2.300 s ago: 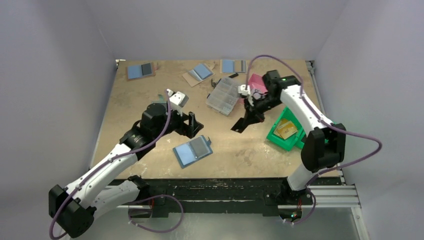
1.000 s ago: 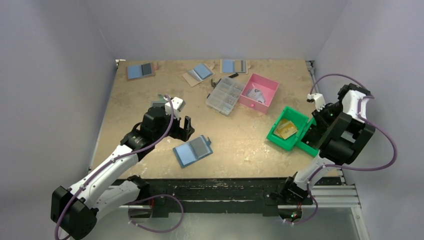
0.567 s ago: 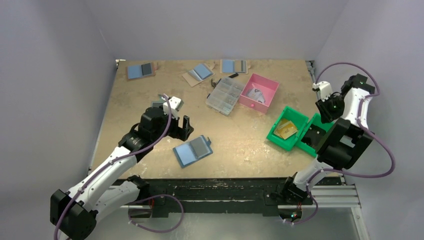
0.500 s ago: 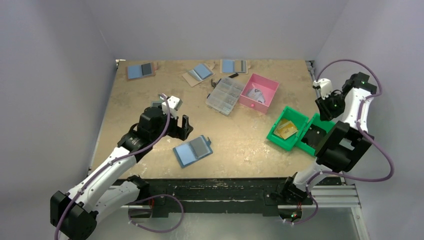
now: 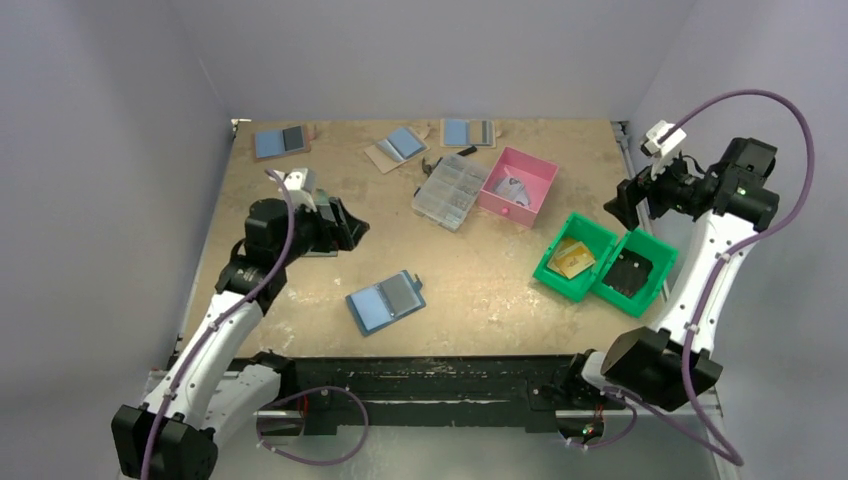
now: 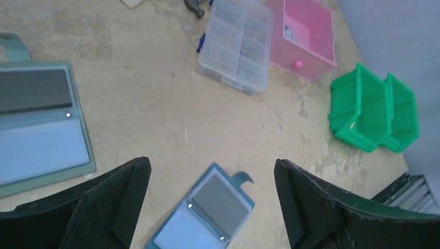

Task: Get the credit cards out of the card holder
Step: Reset both arms

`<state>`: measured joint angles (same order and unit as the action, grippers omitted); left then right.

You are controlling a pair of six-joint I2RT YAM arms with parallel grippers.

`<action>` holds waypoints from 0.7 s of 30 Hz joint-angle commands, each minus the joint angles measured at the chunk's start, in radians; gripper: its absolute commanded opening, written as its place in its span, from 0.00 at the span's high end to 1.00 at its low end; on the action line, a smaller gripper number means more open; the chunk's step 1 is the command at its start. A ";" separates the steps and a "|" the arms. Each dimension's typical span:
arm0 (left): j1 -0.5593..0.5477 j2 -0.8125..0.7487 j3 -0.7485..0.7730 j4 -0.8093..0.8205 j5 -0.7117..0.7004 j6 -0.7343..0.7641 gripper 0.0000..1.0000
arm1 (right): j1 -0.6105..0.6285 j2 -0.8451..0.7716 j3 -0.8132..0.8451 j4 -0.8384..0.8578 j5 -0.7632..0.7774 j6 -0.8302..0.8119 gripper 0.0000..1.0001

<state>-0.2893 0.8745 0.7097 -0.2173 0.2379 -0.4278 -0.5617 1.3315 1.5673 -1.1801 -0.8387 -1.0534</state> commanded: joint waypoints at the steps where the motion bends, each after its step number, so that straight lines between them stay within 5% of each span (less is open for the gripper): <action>1: 0.116 0.026 0.130 0.041 0.126 -0.128 0.02 | 0.002 -0.066 0.038 0.160 -0.209 0.243 0.01; 7: 0.280 0.081 0.242 -0.049 0.211 -0.201 0.01 | 0.002 -0.057 0.051 0.354 -0.318 0.729 0.01; 12: 0.288 0.096 0.358 -0.175 0.112 -0.234 0.01 | 0.011 -0.060 -0.054 0.600 -0.439 1.102 0.01; 16: 0.288 0.119 0.495 -0.309 0.024 -0.220 0.01 | 0.122 -0.129 -0.146 0.909 -0.285 1.396 0.01; 21: 0.288 0.122 0.631 -0.427 -0.105 -0.192 0.01 | 0.331 -0.128 -0.046 0.843 -0.010 1.397 0.01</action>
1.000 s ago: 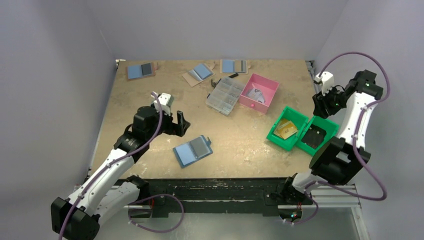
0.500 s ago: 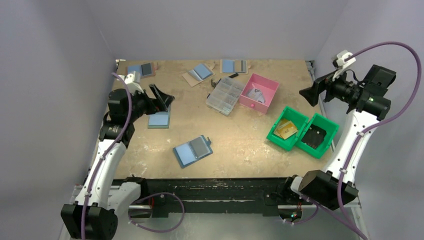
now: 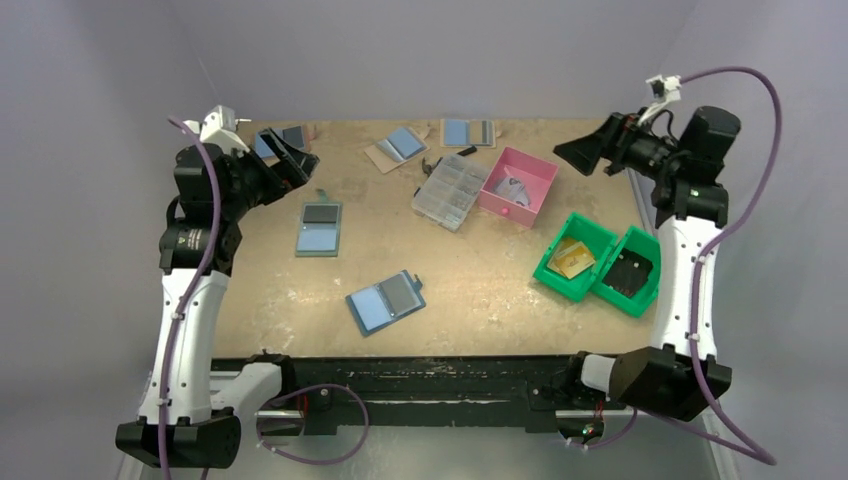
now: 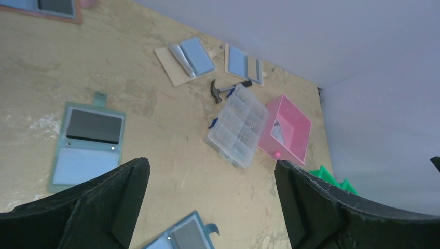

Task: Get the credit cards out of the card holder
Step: Reset both arms

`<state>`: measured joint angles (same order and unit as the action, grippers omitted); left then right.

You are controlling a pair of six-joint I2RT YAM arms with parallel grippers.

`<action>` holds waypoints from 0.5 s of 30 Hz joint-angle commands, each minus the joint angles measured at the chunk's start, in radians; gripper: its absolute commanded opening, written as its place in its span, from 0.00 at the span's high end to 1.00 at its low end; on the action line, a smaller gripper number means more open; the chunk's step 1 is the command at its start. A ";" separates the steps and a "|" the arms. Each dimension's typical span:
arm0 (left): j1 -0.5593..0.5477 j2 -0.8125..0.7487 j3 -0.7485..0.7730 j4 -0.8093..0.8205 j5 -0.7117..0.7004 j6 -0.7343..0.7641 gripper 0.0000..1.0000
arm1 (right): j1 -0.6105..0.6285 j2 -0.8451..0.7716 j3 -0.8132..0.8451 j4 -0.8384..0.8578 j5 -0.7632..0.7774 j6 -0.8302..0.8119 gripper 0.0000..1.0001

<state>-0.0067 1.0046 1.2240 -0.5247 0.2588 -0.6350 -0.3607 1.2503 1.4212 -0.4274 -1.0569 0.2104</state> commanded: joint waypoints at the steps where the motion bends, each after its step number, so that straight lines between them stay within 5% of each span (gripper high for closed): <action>1: 0.005 -0.010 0.129 -0.134 -0.145 0.019 0.01 | 0.164 -0.032 0.139 0.054 0.252 0.126 0.01; 6: 0.005 -0.020 0.158 -0.166 -0.168 0.034 0.01 | 0.268 0.027 0.299 -0.133 0.467 0.016 0.01; 11: 0.005 -0.014 0.200 -0.168 -0.109 0.075 0.01 | 0.269 -0.025 0.281 -0.118 0.368 -0.151 0.01; 15: 0.005 -0.011 0.235 -0.152 -0.017 0.103 0.01 | 0.269 -0.083 0.254 -0.078 0.427 -0.107 0.01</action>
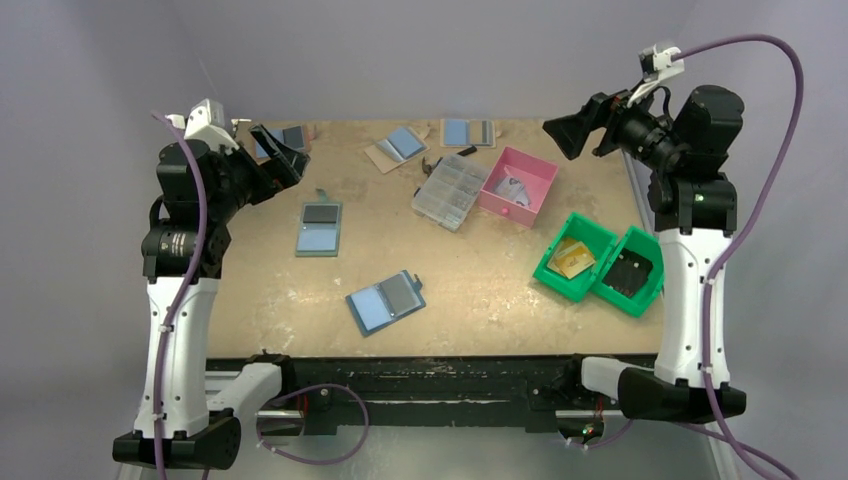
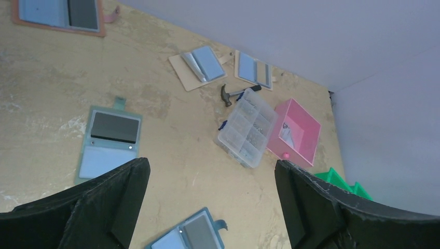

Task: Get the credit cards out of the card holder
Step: Reset both arms

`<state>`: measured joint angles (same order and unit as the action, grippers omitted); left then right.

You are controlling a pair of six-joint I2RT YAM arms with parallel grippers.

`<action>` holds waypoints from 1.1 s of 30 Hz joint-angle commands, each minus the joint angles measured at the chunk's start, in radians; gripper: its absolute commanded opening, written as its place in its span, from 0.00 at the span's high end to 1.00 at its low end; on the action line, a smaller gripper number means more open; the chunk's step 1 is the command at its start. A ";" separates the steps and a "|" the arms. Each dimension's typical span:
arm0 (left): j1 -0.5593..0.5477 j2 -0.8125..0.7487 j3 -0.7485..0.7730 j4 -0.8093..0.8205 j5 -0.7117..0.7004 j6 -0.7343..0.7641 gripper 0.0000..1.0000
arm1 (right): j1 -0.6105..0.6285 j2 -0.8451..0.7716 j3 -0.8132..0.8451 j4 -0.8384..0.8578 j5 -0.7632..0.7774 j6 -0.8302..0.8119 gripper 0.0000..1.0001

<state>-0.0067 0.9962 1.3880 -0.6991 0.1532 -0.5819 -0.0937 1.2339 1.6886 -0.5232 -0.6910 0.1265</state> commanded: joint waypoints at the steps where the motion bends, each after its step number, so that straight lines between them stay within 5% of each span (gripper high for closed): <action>1: 0.005 -0.002 0.076 0.025 0.102 0.049 0.01 | 0.002 -0.080 -0.017 0.020 0.096 -0.011 0.01; 10: 0.006 0.002 0.092 0.064 0.141 0.003 0.01 | 0.003 -0.203 -0.105 0.064 0.318 0.034 0.01; 33: -0.052 -0.045 0.051 0.044 0.034 0.129 0.01 | 0.000 -0.259 -0.220 0.136 0.364 0.020 0.01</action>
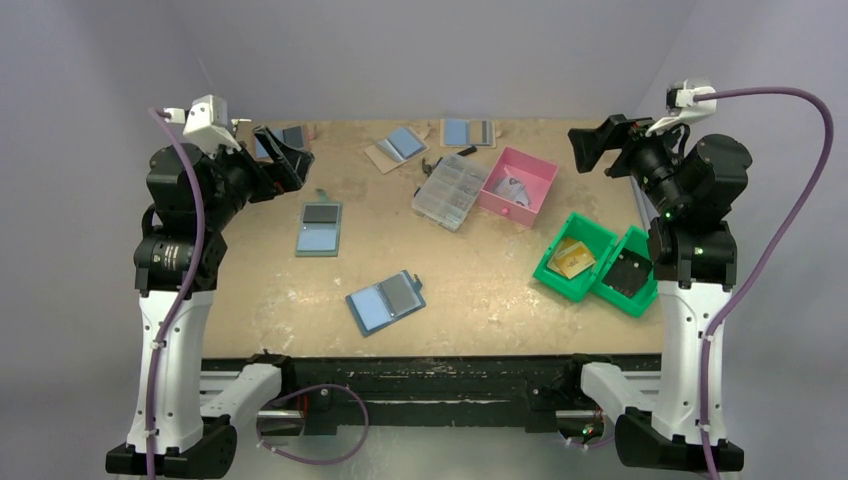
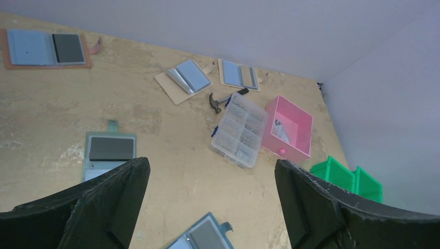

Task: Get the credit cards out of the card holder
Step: Reset both arms

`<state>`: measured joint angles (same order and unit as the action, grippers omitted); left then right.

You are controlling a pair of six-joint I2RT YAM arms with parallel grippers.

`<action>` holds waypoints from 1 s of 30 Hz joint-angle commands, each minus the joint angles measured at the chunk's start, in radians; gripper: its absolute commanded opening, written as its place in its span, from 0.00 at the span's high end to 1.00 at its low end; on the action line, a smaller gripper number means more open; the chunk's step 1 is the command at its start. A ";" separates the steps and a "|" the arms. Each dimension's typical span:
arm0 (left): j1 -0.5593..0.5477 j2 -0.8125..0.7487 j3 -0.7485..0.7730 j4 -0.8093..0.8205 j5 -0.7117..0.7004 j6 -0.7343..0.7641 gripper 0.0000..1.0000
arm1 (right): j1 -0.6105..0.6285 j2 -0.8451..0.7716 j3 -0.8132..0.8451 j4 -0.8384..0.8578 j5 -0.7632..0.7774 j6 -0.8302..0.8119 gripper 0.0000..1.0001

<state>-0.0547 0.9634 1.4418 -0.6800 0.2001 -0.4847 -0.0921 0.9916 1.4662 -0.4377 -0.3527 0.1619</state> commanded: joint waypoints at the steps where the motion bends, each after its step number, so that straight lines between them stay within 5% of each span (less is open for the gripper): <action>1: -0.004 -0.012 -0.004 0.025 -0.013 0.032 0.01 | -0.001 -0.015 0.004 0.048 0.024 -0.017 0.01; 30: -0.004 -0.036 -0.083 0.058 -0.029 0.061 0.01 | -0.019 -0.008 -0.019 0.054 -0.011 -0.021 0.01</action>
<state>-0.0547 0.9527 1.3628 -0.6598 0.1848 -0.4503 -0.1051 0.9924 1.4475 -0.4255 -0.3538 0.1379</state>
